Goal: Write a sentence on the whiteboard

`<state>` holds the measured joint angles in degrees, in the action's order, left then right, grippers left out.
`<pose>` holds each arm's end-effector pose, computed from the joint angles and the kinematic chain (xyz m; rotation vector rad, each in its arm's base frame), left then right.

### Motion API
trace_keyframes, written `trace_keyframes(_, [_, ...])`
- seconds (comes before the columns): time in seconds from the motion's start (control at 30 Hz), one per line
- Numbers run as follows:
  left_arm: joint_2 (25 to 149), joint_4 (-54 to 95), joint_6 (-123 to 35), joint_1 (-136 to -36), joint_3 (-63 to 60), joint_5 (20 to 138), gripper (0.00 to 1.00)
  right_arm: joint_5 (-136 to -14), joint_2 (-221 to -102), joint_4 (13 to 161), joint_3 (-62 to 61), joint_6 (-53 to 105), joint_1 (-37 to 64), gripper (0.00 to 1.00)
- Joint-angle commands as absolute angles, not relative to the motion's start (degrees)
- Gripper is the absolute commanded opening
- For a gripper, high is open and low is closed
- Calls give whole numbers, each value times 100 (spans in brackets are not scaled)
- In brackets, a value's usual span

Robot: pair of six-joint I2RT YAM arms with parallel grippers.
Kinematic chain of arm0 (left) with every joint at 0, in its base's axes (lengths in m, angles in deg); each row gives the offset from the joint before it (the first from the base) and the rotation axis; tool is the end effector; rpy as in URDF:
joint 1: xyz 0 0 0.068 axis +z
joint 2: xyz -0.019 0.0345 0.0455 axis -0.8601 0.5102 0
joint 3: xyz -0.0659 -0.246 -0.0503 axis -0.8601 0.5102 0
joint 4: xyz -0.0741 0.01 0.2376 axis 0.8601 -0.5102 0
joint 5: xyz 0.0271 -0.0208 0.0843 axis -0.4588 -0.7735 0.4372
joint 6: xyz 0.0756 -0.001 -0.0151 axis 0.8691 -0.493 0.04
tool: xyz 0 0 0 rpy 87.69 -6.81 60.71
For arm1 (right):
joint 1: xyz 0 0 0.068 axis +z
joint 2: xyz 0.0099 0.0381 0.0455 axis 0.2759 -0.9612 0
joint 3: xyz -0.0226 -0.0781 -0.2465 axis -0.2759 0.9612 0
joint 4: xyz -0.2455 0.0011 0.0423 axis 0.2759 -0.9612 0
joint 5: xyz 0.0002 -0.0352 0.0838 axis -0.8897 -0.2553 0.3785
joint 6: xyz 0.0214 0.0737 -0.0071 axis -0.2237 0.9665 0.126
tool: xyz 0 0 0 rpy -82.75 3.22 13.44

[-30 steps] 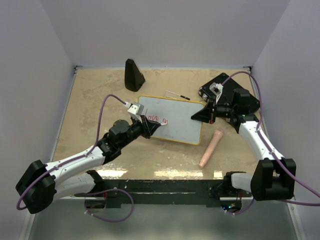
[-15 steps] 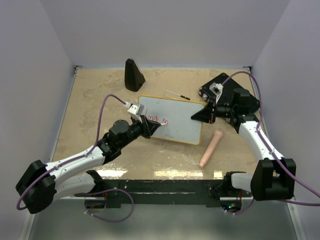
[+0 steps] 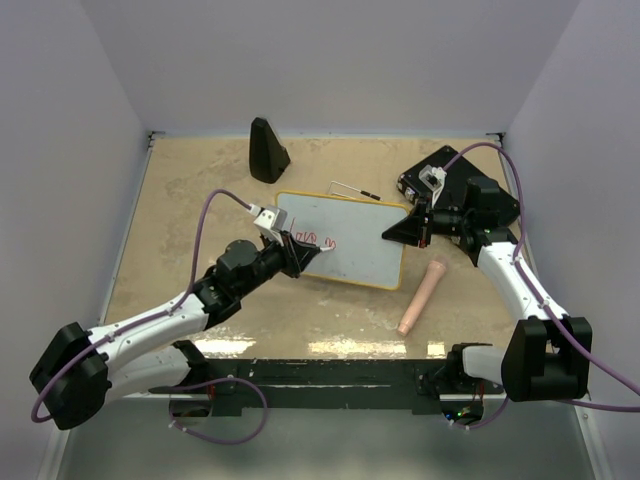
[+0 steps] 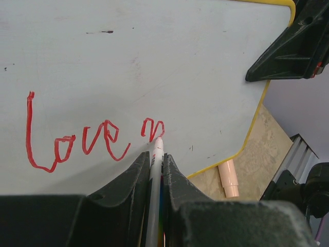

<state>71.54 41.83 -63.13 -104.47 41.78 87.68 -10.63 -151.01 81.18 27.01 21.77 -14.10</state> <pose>0.1856 -0.1861 0.2449 0.2283 1.7847 -0.9648 0.2559 0.0707 0.2699 -0.7424 1.7810 1.3200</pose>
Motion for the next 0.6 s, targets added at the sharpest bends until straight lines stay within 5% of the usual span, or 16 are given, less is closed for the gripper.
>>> trace_keyframes(0.0, [6987, 4163, -6212, -10467, 4146, 8772, 0, -597, -14896, 8404, 2648, 2287, -1390, 0])
trace_keyframes(0.57, [6495, 3768, -6133, -10459, 3900, 8666, 0, -606, -14923, 8386, 2648, 2278, -1390, 0])
